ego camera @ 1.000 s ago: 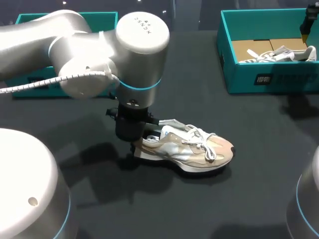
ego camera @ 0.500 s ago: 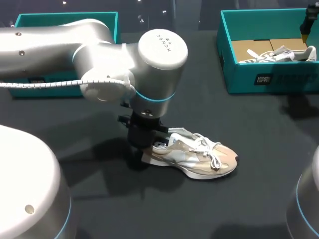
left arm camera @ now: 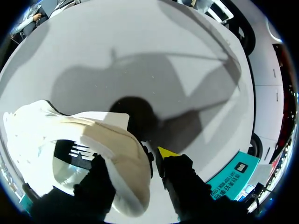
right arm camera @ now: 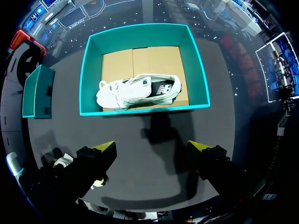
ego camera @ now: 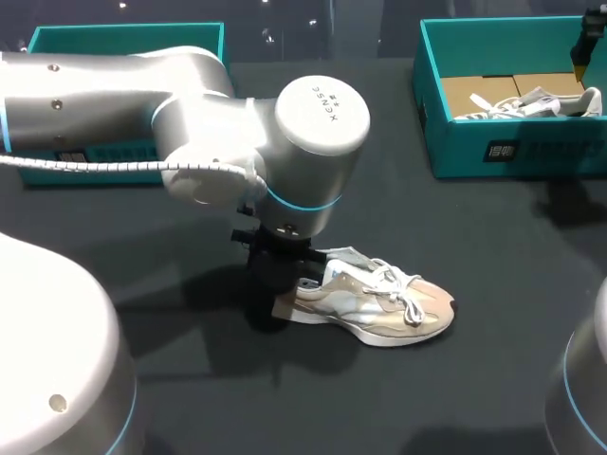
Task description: Take the shoe out of the shoebox, open the shoe tongue, remove and reinsert the insole, then place the shoe into the shoebox
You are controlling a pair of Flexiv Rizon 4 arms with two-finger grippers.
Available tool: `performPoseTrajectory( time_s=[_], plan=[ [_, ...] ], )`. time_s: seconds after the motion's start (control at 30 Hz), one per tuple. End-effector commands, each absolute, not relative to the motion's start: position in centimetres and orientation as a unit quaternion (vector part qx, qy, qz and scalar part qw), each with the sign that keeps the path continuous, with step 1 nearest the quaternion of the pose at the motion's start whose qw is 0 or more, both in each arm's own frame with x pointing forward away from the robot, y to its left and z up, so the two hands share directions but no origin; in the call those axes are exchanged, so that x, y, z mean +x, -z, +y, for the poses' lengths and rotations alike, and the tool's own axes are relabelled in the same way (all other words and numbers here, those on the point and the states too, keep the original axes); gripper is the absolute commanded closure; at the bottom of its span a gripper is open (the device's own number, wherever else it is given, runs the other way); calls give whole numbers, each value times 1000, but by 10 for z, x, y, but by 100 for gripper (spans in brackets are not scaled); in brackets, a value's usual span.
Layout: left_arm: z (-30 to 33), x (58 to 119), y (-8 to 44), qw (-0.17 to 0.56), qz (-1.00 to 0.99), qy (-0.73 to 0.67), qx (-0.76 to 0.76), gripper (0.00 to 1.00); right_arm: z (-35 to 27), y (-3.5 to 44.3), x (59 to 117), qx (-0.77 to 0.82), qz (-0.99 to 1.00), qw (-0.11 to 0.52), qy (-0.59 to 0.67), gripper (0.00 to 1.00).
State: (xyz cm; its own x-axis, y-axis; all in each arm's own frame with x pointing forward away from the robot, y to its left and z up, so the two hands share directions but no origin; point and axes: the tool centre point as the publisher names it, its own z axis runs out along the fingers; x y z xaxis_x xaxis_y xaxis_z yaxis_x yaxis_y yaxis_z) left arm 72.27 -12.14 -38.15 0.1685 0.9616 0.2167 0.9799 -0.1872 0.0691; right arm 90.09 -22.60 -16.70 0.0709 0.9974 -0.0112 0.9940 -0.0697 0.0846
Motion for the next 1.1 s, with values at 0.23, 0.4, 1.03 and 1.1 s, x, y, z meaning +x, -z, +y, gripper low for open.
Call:
performPoseTrajectory(
  time_s=[0.23,0.4,1.03,1.1],
  plan=[
    [-118,721,379,33,-642,104,-759,0,-226,167,901,731,681,35,-24,0],
    [-117,720,371,21,-647,100,-756,0,-226,167,901,731,681,35,-24,0],
    [-105,719,295,-45,-725,-43,-686,0,-226,167,901,731,681,35,-24,0],
    [-101,720,290,-49,-737,-58,-672,0,-226,167,901,731,681,35,-24,0]
  ],
)
